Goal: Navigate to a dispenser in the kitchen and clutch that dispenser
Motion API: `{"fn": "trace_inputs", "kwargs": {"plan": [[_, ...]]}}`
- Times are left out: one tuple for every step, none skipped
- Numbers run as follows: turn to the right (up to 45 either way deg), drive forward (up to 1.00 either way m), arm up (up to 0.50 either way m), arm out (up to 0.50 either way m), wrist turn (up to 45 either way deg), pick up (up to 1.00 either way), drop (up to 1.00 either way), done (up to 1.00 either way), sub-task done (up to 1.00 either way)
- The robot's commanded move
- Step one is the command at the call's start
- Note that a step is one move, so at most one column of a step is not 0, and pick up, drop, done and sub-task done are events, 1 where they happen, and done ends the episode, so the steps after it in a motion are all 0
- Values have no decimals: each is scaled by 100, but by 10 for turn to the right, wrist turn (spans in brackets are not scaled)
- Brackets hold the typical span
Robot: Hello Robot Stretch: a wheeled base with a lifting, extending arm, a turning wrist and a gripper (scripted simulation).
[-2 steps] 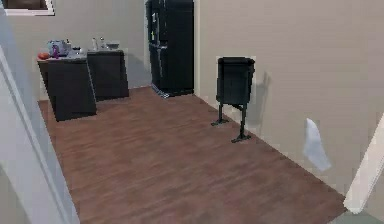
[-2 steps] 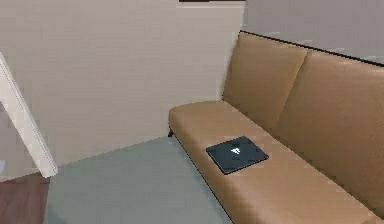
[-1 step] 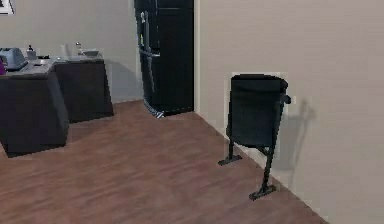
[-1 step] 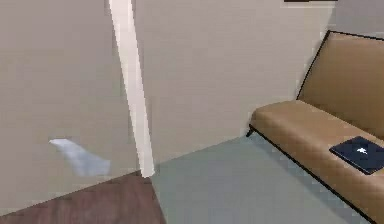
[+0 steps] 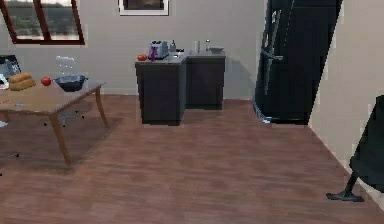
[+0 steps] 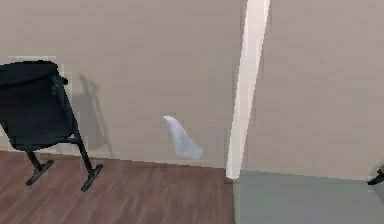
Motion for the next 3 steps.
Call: {"fn": "trace_inputs", "kwargs": {"plan": [[-30, 0, 0, 0, 0, 0, 0, 0, 0], [450, 0, 0, 0, 0, 0, 0, 0, 0], [450, 0, 0, 0, 0, 0, 0, 0, 0]]}}
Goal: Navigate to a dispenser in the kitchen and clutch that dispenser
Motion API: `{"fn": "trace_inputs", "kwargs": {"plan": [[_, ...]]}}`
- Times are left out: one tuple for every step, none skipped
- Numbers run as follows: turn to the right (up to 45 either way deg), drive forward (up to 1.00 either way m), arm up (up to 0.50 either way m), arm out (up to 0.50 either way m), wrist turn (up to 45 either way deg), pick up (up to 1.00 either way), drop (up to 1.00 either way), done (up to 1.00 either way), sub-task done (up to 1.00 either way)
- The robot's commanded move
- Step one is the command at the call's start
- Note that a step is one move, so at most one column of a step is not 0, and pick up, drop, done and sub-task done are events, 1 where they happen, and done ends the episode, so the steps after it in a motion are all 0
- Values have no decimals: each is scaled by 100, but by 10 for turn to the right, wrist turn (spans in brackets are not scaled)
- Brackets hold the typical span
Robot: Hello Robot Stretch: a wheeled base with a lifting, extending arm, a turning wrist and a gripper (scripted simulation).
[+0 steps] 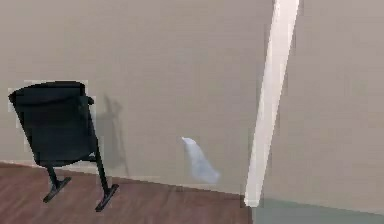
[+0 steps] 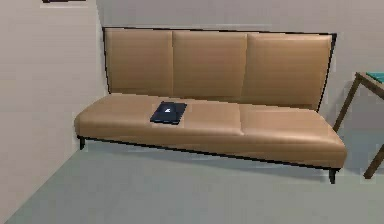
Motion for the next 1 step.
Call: {"fn": "trace_inputs", "kwargs": {"plan": [[210, 0, 0, 0, 0, 0, 0, 0, 0]]}}
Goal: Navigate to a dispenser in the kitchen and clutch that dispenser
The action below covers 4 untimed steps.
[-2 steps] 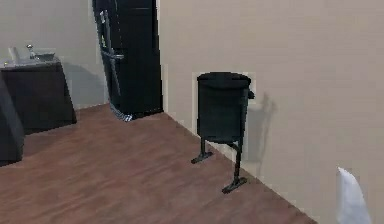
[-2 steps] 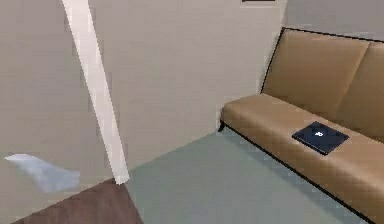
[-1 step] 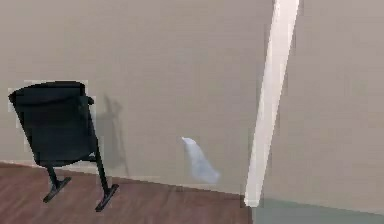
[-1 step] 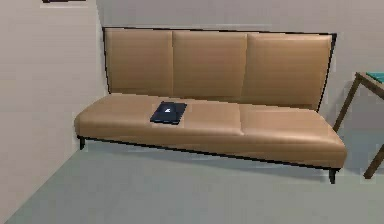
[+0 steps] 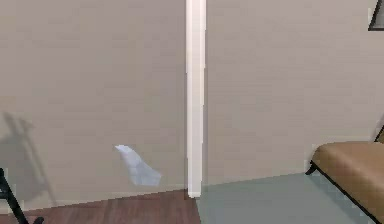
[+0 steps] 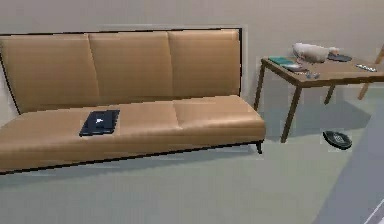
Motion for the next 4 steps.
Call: {"fn": "trace_inputs", "kwargs": {"plan": [[0, 5, 0, 0, 0, 0, 0, 0, 0], [-450, 0, 0, 0, 0, 0, 0, 0, 0], [-210, 0, 0, 0, 0, 0, 0, 0, 0], [0, 15, 0, 0, 0, 0, 0, 0, 0]]}}
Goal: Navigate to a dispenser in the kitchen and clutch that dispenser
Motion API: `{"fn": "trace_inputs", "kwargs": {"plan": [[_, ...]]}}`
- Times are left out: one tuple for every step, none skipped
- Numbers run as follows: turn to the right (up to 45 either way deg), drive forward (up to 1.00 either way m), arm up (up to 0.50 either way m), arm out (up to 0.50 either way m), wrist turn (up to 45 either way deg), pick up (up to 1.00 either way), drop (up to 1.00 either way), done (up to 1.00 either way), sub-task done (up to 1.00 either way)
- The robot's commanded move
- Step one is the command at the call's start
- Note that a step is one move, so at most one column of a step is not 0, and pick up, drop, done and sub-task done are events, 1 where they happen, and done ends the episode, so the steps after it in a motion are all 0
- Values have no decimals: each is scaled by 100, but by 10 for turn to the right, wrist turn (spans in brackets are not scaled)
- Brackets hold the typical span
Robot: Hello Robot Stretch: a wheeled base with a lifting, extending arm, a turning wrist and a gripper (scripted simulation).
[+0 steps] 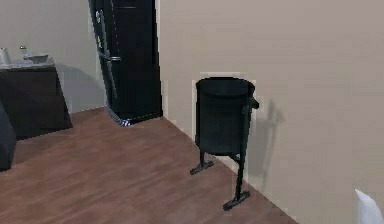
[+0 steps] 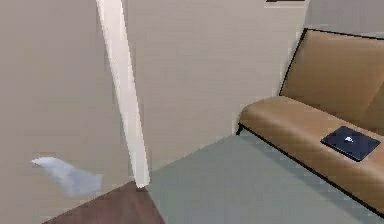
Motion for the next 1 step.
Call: {"fn": "trace_inputs", "kwargs": {"plan": [[-450, 0, 0, 0, 0, 0, 0, 0, 0]]}}
